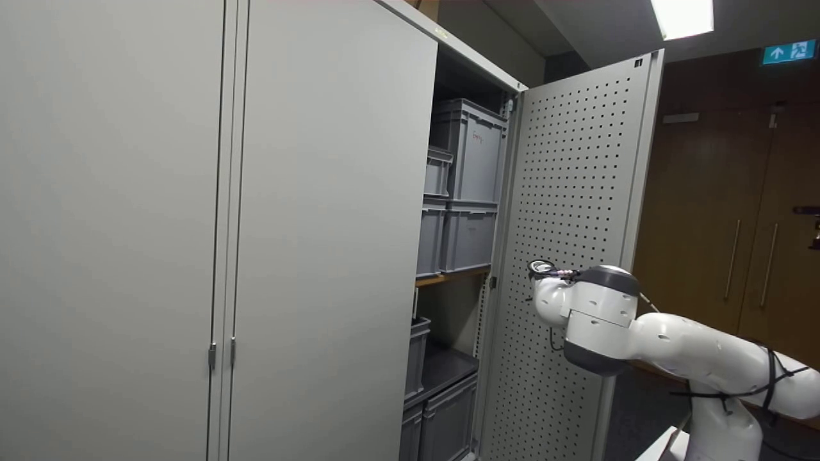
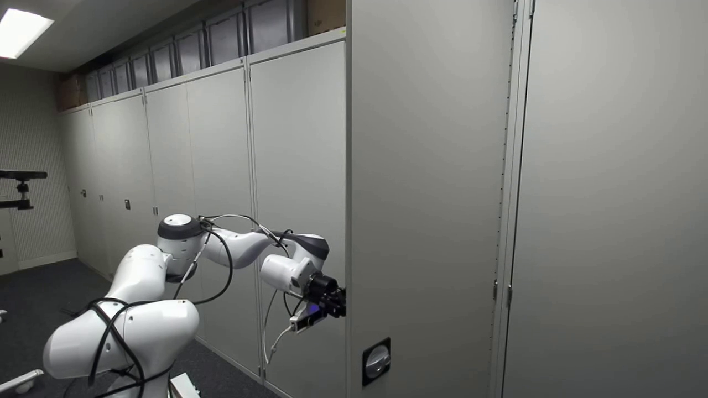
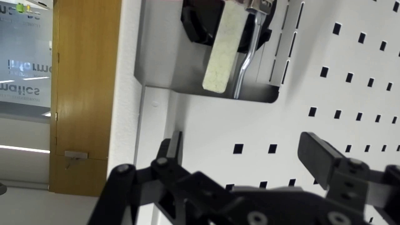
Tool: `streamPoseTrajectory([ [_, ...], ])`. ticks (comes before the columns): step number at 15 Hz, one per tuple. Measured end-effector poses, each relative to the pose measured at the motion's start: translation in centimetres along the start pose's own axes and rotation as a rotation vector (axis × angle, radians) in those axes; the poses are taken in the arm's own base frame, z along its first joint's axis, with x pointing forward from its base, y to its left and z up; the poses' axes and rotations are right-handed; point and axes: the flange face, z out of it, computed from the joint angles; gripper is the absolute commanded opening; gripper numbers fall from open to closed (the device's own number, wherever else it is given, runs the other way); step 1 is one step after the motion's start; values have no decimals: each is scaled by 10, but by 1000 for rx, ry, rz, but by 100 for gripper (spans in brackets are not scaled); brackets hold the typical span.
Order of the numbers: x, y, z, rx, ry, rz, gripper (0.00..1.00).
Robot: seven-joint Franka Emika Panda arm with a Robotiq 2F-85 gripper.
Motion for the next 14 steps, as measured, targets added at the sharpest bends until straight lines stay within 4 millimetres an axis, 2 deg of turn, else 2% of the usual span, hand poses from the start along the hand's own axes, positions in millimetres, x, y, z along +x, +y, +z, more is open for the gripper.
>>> streamPoseTrajectory([
  [7,-2,4,6,-17,-6,14,100],
  [10,3,-5,10,-1,16,39,100],
  [14,-2,-12,20,8,25,66,100],
])
